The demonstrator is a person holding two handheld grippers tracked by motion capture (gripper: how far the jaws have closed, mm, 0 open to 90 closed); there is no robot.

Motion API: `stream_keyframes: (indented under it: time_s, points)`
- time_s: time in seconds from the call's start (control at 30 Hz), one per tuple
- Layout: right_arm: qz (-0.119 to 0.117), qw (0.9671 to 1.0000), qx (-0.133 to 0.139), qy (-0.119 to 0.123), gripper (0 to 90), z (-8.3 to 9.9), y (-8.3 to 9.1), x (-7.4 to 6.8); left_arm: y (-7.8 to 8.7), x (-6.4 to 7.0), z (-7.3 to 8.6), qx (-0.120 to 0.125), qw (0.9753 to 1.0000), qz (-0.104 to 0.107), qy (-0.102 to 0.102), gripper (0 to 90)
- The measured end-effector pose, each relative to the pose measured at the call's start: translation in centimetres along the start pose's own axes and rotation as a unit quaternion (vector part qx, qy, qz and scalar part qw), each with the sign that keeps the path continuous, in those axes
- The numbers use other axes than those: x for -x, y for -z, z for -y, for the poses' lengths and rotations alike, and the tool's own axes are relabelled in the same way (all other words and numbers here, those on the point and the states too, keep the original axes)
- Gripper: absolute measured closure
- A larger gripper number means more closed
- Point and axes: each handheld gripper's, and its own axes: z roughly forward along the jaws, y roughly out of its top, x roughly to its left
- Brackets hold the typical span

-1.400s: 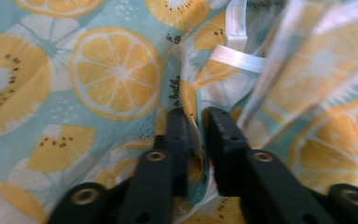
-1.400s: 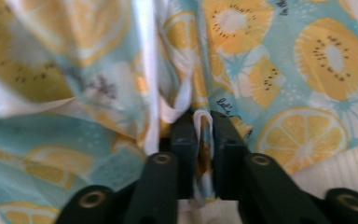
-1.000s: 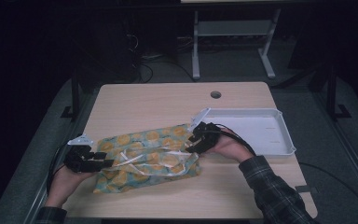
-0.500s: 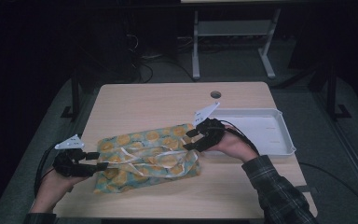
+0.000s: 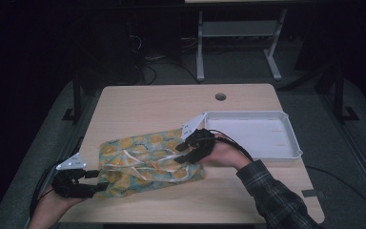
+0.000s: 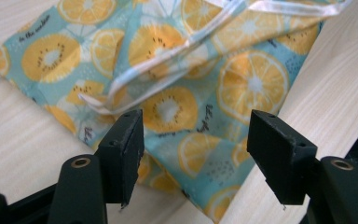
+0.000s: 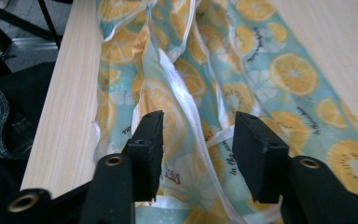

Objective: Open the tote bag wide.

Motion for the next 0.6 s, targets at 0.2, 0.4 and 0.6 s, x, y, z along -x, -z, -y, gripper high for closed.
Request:
stream_keyframes:
  time_s: [0.2, 0.4, 0.6]
  points:
    - [-0.018, 0.9998, -0.006, 0.006, 84.3, 0.0, -0.8, 0.1, -0.1, 0.0, 1.0, 0.004, 1.0, -0.001, 0.006, 35.9]
    - [-0.008, 0.9998, 0.017, 0.01, 89.0, -0.4, -0.1, 0.2, -0.2, -0.2, 1.1, 0.007, 0.9999, -0.004, 0.006, 34.6]
    - [0.016, 0.9991, 0.039, 0.004, 89.0, -1.2, 0.3, 1.0, -0.6, -0.2, 1.0, 0.006, 1.0, -0.005, 0.001, 33.8]
